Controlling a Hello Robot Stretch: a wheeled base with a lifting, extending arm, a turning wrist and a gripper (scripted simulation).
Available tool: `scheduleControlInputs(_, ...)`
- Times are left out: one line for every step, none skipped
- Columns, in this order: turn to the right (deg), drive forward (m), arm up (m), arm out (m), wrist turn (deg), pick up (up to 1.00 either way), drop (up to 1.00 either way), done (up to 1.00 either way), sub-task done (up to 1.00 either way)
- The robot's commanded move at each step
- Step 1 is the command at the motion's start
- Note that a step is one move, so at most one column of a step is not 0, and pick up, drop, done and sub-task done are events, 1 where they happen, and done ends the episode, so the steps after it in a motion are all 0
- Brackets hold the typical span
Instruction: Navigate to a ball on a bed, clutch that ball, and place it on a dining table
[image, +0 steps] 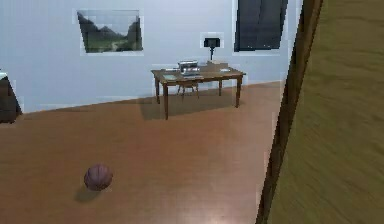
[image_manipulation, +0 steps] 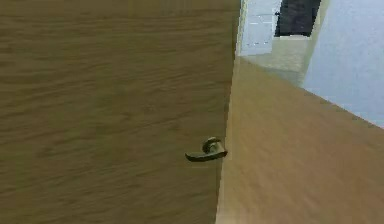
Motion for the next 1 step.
scheduleControlInputs(0.0,1.0,0.0,0.0,0.0,0.0,0.0,0.0,0.0)
